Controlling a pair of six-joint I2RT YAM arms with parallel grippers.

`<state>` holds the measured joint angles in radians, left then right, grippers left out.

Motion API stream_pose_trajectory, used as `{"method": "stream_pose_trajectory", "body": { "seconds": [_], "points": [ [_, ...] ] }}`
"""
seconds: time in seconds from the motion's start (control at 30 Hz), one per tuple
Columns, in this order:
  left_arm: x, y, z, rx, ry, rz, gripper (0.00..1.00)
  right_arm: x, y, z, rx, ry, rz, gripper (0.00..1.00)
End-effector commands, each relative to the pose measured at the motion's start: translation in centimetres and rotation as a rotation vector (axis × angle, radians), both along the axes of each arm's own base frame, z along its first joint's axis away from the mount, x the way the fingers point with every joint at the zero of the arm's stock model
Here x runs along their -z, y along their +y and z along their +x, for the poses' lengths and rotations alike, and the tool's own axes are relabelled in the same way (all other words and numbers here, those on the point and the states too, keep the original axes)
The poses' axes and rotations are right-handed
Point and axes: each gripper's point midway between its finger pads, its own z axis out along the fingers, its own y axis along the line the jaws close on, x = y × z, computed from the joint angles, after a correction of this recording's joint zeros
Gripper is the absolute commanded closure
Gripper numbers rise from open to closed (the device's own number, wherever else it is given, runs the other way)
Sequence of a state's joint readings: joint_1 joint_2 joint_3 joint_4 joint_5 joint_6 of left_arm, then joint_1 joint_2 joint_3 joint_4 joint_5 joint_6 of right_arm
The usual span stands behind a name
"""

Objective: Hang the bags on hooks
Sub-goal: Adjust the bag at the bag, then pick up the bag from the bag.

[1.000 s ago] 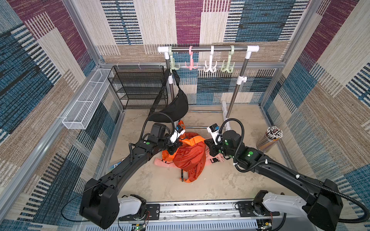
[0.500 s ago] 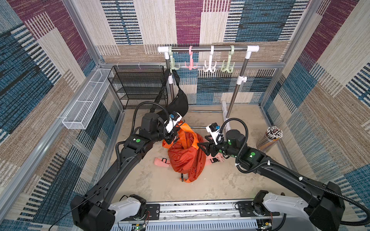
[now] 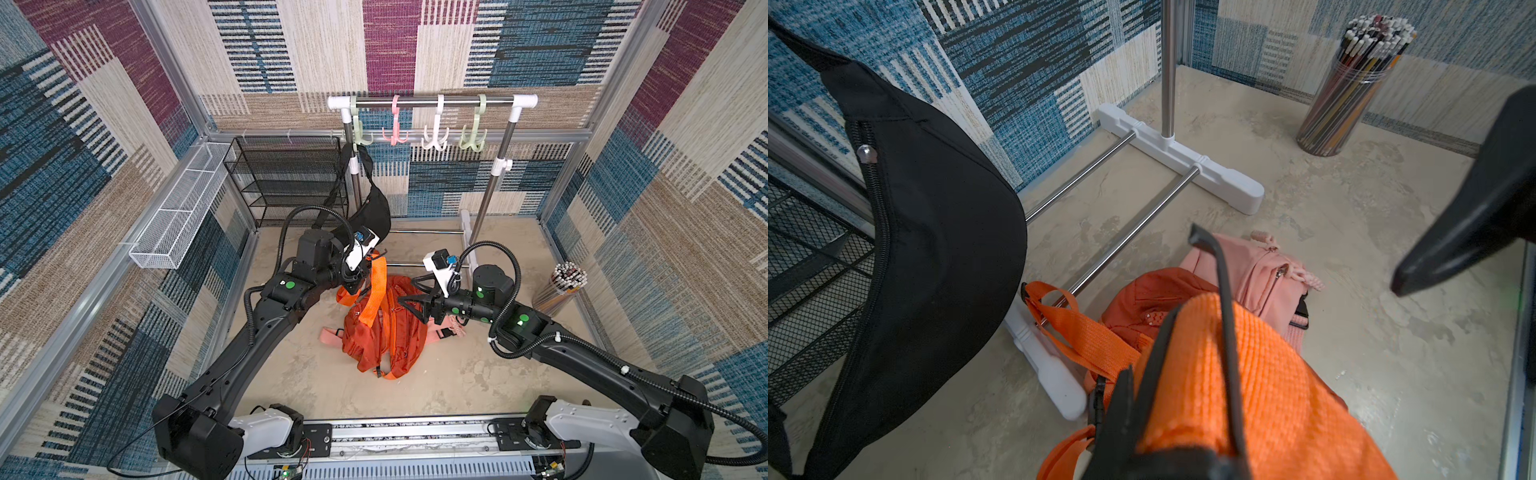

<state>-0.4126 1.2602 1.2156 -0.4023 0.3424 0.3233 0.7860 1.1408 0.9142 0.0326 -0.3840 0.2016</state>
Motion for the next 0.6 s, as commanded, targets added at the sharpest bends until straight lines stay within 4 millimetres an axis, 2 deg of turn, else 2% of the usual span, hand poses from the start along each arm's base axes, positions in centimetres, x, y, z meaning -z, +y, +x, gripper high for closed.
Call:
{"method": "stream_pose_trajectory", "body": {
  "seconds": [0.0, 0.13, 0.27, 0.5, 0.57],
  "points": [
    [0.1, 0.3, 0.7, -0.038, 0.016, 0.004, 1.0, -1.4, 1.5, -1.2, -0.046, 0.035, 0.041, 0.23],
    [0.1, 0.3, 1.1, -0.049, 0.019, 0.003, 1.0, 0.5, 3.0, -2.1, -0.066, 0.165, 0.083, 0.22],
    [0.0, 0.3, 1.1, -0.052, 0.015, -0.006, 1.0, 2.3, 3.8, -1.5, -0.019, 0.254, 0.101, 0.22],
    [-0.2, 0.2, 1.1, -0.048, 0.007, -0.008, 1.0, 1.2, 6.0, -1.5, -0.076, 0.289, 0.21, 0.23],
    [-0.4, 0.3, 1.2, -0.052, 0.0, -0.007, 1.0, 1.6, 6.9, -1.1, -0.066, 0.312, 0.207, 0.26]
  ]
}}
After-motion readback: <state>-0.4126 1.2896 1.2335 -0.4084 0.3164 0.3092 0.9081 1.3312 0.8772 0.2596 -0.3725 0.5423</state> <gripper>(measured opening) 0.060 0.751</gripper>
